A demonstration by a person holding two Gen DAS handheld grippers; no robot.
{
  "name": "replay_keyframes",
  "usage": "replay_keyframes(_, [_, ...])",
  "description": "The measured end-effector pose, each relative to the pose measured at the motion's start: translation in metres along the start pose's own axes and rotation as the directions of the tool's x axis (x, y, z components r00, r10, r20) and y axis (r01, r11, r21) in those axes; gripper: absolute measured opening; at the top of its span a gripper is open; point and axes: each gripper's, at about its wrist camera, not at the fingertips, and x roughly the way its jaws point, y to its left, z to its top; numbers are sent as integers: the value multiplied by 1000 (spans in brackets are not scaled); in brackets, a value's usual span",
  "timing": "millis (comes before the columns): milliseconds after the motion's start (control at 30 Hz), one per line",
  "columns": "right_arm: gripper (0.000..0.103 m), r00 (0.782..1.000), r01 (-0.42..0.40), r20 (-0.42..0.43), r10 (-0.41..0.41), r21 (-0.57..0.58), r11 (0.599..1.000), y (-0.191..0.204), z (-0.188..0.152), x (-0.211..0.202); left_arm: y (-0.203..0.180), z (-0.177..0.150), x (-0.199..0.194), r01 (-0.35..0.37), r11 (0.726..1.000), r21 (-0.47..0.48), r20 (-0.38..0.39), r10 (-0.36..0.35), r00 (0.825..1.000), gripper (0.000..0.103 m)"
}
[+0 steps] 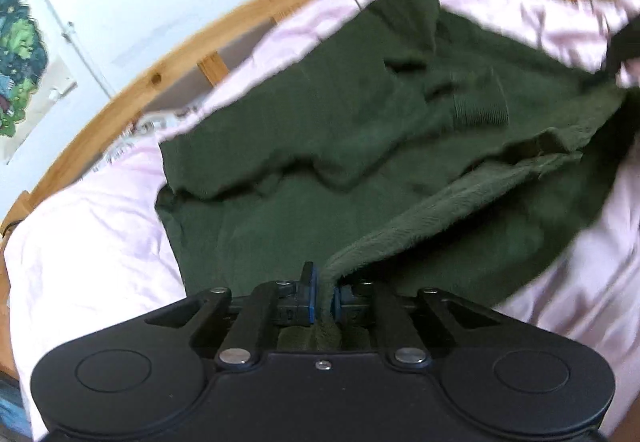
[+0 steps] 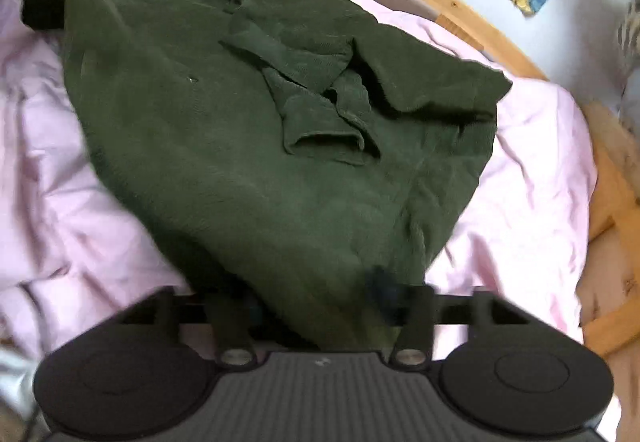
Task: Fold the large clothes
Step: 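Lift the shirt edge with the left gripper while the right gripper grasps the hem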
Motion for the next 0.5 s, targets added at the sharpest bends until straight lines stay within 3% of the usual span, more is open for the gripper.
replay_keyframes(67, [81, 999, -22, 27, 23, -15, 1000, -5, -4, -12, -4, -7, 1, 37, 998, 42, -51, -35, 998, 16])
replay_keyframes(167, [85, 998, -64, 7, 65, -54, 996, -3, -8, -21, -10, -16, 2, 53, 988, 144, -118, -36, 992, 17])
replay_keyframes(267, [85, 997, -55, -59, 49, -112, 992, 3, -11, -19, -12, -23, 6, 50, 978, 201, -167, -17, 986, 18])
replay_keyframes(433, [85, 993, 14, -116, -24, -83, 996, 8, -12, 2, -5, -24, 17, 66, 986, 151, -217, -32, 976, 18])
replay_keyframes(500, [80, 992, 46, -113, -55, -79, 996, 9, -12, 11, -4, -21, 16, 63, 990, 130, -210, -35, 977, 18])
